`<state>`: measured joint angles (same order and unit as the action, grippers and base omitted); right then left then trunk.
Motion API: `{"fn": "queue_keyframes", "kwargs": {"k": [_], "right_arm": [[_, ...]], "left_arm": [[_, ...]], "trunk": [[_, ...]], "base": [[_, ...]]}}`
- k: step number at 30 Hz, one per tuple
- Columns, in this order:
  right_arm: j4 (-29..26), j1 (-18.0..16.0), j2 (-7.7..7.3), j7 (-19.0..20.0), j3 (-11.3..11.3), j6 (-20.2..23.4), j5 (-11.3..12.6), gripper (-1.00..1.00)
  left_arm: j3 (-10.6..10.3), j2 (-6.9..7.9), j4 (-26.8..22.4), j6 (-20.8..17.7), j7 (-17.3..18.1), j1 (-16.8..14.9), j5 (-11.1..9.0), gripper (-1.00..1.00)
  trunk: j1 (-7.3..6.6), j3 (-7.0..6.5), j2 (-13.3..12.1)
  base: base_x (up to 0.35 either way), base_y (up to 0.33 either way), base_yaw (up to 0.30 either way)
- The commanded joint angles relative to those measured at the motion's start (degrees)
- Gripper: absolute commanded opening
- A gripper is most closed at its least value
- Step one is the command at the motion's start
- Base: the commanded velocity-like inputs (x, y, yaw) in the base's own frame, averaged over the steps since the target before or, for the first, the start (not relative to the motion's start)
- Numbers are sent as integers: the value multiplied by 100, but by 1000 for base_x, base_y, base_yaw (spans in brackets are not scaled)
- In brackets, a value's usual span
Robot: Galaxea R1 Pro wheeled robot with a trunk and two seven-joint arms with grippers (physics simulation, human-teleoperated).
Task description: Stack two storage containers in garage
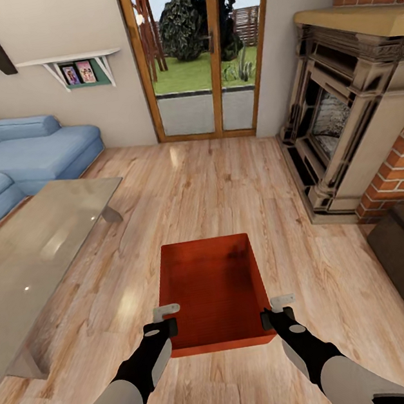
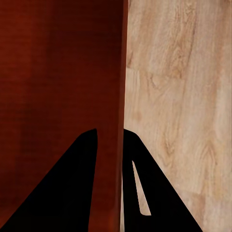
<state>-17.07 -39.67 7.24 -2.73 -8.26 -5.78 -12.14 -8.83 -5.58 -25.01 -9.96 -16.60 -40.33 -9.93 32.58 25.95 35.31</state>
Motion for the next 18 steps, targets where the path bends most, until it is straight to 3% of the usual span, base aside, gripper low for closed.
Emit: {"fn": "queue_keyframes", "kwargs": {"k": [1, 9, 18], "right_arm": [[-16, -4, 6, -106, -136, -244, -78, -100], [-16, -5, 6, -105, -132, -239, -78, -100], [-16, -4, 6, -105, -133, -240, -78, -100]], "left_arm": [[425, 5, 2, -47, -124, -2, -74, -100], [423, 3, -4, -44, -124, -2, -72, -100], [420, -4, 1, -42, -124, -2, -70, -100]], "trunk": [[-21, -22, -36], [-197, -237, -357], [-197, -317, -357]], "base": [[0, 0, 0], [0, 0, 0], [0, 0, 0]]}}
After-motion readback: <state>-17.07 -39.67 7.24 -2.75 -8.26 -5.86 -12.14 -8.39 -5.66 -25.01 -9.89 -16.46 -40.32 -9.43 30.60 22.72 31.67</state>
